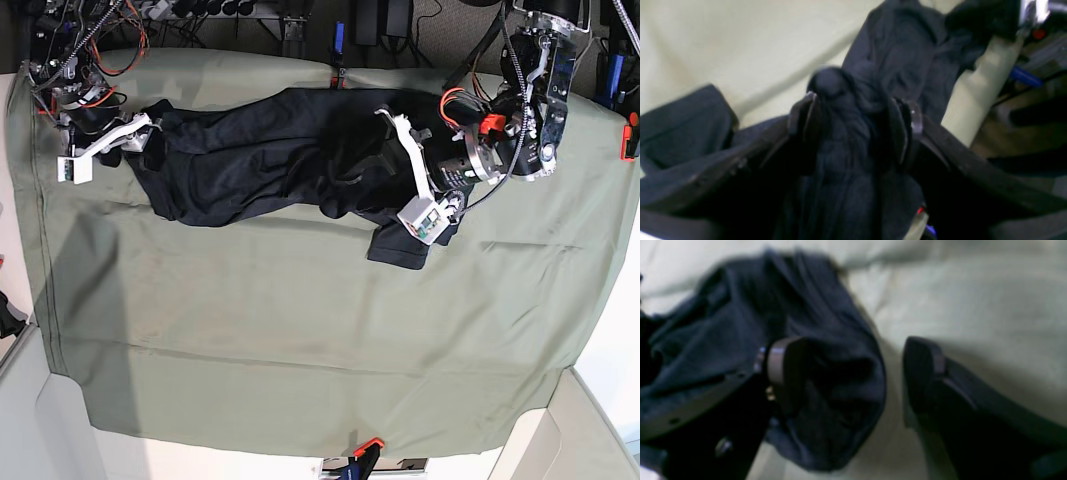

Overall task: Fold the T-shirt properly
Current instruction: 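Lift the navy shirt end with the left gripper and lay it over the middle, then drag the folded end with the left gripper toward the shirt's center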

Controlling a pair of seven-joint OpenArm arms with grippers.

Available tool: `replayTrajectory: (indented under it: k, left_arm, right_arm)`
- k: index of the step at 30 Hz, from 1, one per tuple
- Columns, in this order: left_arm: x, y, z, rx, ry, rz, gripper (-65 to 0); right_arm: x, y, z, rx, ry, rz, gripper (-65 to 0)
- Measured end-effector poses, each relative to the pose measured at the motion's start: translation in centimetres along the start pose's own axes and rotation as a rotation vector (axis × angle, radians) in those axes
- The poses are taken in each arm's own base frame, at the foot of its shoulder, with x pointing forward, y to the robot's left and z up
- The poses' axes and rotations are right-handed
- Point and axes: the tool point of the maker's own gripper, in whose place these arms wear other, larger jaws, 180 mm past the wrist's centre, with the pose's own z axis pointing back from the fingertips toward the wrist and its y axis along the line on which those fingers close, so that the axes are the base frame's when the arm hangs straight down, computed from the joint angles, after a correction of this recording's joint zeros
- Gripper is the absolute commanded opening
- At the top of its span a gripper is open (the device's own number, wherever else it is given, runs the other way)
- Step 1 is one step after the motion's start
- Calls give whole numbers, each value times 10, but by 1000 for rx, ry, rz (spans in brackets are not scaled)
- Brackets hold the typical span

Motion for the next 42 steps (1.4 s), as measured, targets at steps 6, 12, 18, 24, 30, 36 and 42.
replayTrajectory:
  k: [6,12,18,24,30,36,42]
  left_arm:
    - [13,6,14,-16,-58,81,-295]
    - [13,22,24,36,-61,88,-295]
    - [14,41,40,107,-68,98,-295]
    - [1,51,55,162,-62,135,-295]
    - [-52,44,61,231,62,125,-330]
    - [-57,50,63,270,24,117,-601]
    - [-43,40,55,238,-67,171,-607]
  right_arm:
    - [-5,39,-18,102,26,49,-205]
    - [-8,57,-19,143,42,83,-211]
    - [-12,57,-17,130,68,111,-645]
    - [-4,40,-16,60,29,145,-650]
    - [19,12,-7,3,-48,75,-650]
    - [20,10,-2,32,-57,50,-650]
    - [21,14,-3,51,-59,55,-650]
